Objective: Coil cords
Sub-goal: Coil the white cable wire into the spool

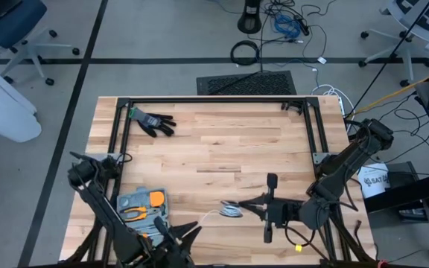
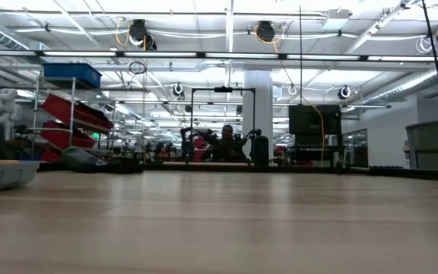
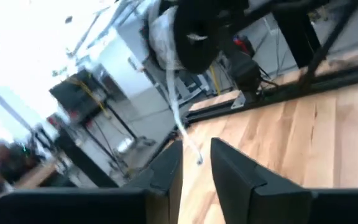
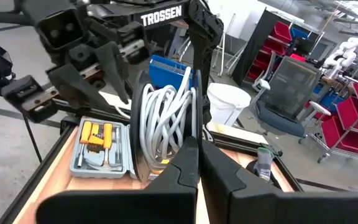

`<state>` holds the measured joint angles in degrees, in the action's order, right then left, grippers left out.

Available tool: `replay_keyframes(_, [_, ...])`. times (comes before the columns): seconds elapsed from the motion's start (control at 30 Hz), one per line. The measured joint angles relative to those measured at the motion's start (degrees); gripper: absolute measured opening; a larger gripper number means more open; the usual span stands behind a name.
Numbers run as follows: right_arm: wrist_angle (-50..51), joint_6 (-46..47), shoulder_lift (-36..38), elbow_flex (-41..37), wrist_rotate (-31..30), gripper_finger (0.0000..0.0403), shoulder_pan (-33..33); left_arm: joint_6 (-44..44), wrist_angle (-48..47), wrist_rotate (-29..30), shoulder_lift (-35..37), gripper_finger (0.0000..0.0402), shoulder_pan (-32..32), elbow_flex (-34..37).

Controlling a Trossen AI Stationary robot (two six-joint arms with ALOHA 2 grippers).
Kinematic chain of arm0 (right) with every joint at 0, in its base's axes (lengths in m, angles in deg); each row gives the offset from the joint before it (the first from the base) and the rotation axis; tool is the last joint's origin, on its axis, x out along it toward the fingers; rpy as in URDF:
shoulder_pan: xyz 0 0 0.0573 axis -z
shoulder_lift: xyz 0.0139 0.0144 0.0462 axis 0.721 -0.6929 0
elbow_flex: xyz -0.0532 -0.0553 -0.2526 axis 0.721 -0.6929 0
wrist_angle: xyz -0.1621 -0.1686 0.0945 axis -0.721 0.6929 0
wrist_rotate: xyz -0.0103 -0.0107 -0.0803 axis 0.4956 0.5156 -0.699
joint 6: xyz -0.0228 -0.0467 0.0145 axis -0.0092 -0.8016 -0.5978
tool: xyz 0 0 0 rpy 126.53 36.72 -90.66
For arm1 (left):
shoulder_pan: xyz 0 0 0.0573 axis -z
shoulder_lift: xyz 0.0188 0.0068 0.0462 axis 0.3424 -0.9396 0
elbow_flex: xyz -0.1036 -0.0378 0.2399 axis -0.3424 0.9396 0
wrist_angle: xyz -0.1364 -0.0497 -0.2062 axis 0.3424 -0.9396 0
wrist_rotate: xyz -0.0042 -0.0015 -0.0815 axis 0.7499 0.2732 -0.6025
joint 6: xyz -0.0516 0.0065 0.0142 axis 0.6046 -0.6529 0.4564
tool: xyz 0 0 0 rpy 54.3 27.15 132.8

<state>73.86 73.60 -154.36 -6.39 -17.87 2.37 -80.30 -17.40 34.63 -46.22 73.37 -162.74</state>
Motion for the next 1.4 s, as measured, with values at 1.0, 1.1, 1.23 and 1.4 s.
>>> replay_keyframes(1.0, [0.98,-0.93,0.22,0.00,-0.22,0.0000,0.07,-7.43,6.16,-0.47,-1.11,0.0089,-4.60,-0.01])
replay_keyframes(1.1, [0.96,-0.92,0.57,0.00,-0.24,0.0000,0.04,-7.43,6.14,-0.47,-1.11,0.0089,-4.60,-0.01])
replay_keyframes(1.23, [0.89,-0.79,1.42,0.00,-0.31,0.0000,-0.19,-7.40,6.15,-0.43,-1.11,0.0089,-4.60,-0.01])
replay_keyframes(1.4, [0.90,-0.66,2.01,0.00,-0.10,0.0000,-0.61,-7.40,6.14,-0.04,-1.11,0.0089,-4.60,-0.01])
